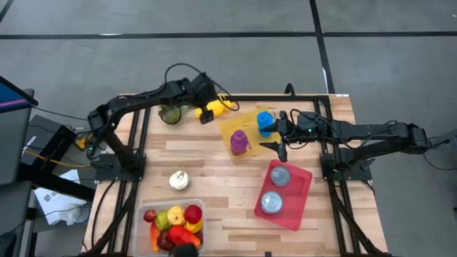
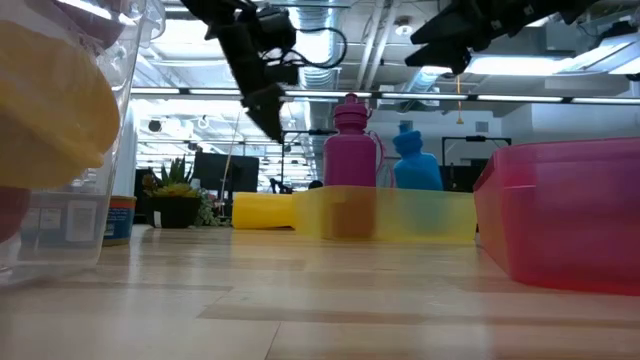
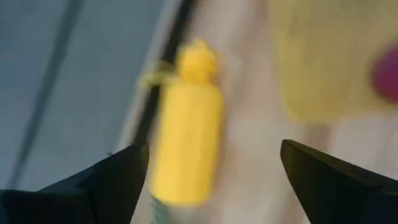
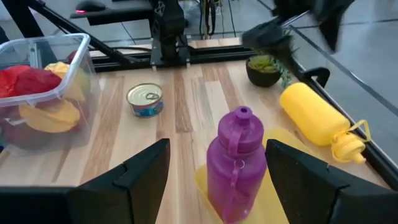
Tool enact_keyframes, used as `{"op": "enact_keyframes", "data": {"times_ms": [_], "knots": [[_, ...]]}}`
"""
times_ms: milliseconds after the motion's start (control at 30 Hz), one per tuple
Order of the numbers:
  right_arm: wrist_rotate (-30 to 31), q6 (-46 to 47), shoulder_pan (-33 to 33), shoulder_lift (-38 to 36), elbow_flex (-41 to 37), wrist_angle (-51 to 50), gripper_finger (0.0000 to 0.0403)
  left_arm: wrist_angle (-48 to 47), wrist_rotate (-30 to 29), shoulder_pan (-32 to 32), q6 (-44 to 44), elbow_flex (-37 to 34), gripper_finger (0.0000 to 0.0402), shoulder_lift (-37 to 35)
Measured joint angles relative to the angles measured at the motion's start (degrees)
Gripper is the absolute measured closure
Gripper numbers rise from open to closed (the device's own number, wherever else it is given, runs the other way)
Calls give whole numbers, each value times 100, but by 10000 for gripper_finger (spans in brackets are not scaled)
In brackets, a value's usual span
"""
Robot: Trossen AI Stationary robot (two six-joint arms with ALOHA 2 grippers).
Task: Pick & Place Food Item
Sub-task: Put the yellow tumbler into the yellow bin
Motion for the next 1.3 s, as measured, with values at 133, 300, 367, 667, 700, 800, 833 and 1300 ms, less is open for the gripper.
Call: {"op": "enact_keyframes", "data": {"times_ms": [133,300,367,667,700,800,833,1300], "knots": [[0,15,-2,2,0,-120,148,1111,-851,-2,30,8,38,-50],[0,13,0,4,0,-217,148,1294,-924,-3,447,22,58,-359],[0,11,0,4,0,-221,148,966,-656,30,461,22,76,-348],[0,-26,-7,4,0,-248,148,210,1042,816,208,238,107,70],[0,-13,-7,4,0,-253,148,132,1260,917,151,366,106,155],[0,2,-8,4,0,-260,148,-351,1653,1145,37,847,103,512],[0,6,-13,4,0,-265,148,-462,1679,1177,36,1045,103,651],[0,13,-59,4,0,-267,148,-1777,2083,1439,113,2697,101,1924]]}}
